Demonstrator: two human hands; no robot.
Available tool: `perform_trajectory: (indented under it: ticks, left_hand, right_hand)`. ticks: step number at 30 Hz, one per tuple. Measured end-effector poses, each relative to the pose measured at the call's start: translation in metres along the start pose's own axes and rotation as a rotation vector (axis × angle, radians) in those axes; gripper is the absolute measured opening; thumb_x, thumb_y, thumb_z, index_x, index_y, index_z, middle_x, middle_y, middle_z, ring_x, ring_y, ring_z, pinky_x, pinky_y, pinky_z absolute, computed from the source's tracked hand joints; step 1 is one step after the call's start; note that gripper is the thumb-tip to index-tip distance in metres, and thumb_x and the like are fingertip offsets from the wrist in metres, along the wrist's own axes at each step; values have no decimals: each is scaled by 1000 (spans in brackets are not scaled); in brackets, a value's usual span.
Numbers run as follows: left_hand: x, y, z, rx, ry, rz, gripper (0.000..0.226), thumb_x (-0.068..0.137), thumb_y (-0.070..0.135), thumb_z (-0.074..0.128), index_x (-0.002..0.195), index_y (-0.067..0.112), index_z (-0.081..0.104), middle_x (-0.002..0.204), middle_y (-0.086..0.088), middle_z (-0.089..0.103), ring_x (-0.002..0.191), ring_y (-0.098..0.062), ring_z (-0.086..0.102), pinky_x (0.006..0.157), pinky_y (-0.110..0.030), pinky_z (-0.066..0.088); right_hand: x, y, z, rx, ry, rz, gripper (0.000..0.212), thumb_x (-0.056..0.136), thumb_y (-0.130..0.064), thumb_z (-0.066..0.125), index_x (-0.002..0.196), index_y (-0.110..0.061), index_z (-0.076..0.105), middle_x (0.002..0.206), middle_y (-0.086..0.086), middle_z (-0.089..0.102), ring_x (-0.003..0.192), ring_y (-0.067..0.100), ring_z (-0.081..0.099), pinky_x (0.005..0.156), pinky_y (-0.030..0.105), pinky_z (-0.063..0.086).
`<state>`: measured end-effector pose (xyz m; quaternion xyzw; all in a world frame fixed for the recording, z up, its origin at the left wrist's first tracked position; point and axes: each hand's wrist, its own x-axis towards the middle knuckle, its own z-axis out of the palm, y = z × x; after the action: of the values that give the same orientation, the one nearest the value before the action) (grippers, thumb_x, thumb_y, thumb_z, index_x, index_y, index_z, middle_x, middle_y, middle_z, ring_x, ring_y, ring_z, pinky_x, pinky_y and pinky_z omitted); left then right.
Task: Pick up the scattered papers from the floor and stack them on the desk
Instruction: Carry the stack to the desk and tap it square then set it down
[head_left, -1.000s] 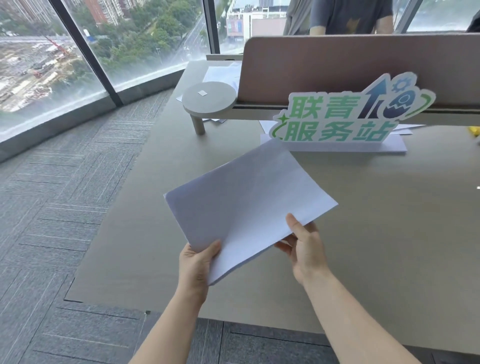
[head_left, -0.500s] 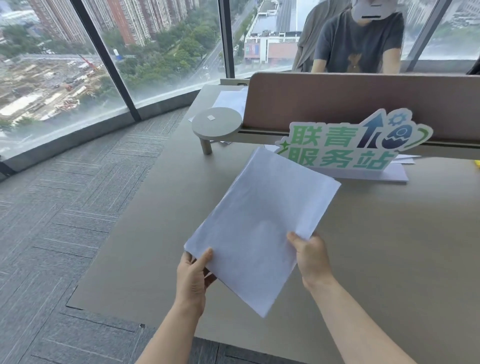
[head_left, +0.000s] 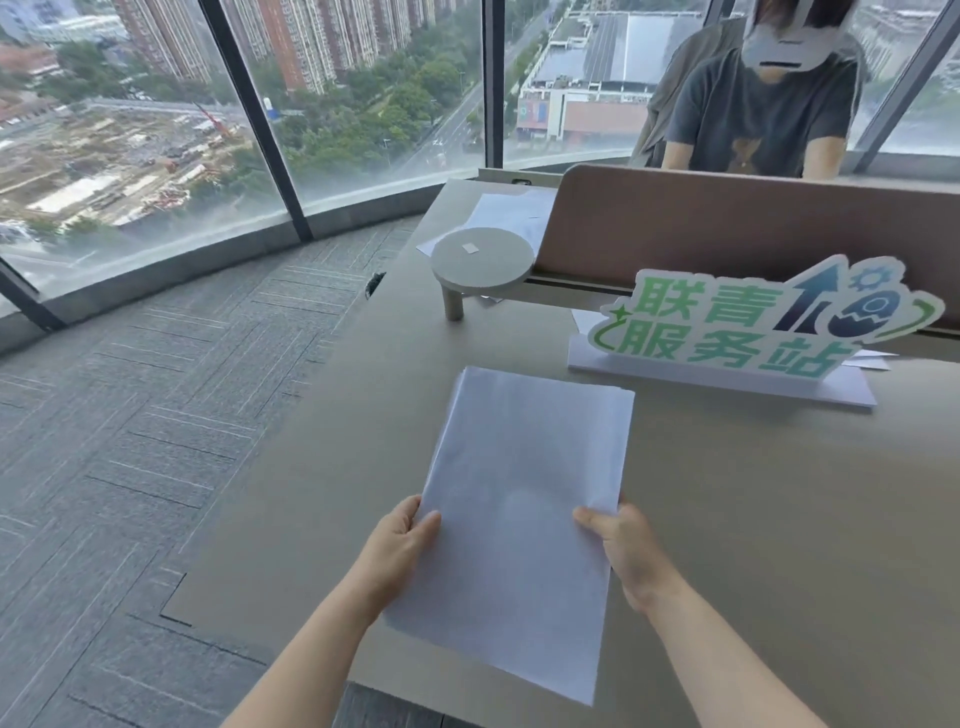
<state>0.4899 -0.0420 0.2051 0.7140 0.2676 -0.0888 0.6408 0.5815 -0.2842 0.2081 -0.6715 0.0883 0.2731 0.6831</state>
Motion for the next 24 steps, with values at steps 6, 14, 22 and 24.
perform_trajectory:
  ticks: [6, 14, 22, 24]
  left_hand:
    - [22, -7, -30, -189, -24, 43, 24, 100, 9, 47, 120, 18, 59, 111, -9, 74, 100, -28, 71, 86, -43, 57]
    - [54, 2, -75, -358, -104, 48, 42, 78, 15, 60, 120, 11, 55, 109, -13, 74, 91, -28, 71, 76, -41, 58]
    - [82, 28, -86, -454, -134, 112, 43, 73, 8, 61, 116, 16, 62, 102, -7, 75, 88, -24, 72, 69, -33, 57]
    - [86, 30, -87, -452, -136, 110, 40, 72, 7, 61, 111, 14, 66, 101, -9, 74, 87, -25, 72, 70, -34, 56]
  right_hand:
    - [20, 3, 45, 104, 31, 6, 23, 93, 0, 55, 108, -7, 70, 105, 13, 77, 97, 33, 73, 87, 48, 57]
    - [45, 2, 87, 205, 79, -23, 28, 89, 2, 57, 112, -8, 69, 108, 15, 75, 99, 36, 71, 91, 53, 54]
    - [57, -1, 103, 184, 116, -37, 24, 63, -12, 70, 84, -4, 80, 90, 19, 76, 89, 39, 71, 82, 47, 56]
    - [57, -5, 104, 187, 105, -63, 23, 65, -11, 73, 85, -5, 80, 91, 17, 77, 88, 36, 73, 80, 41, 56]
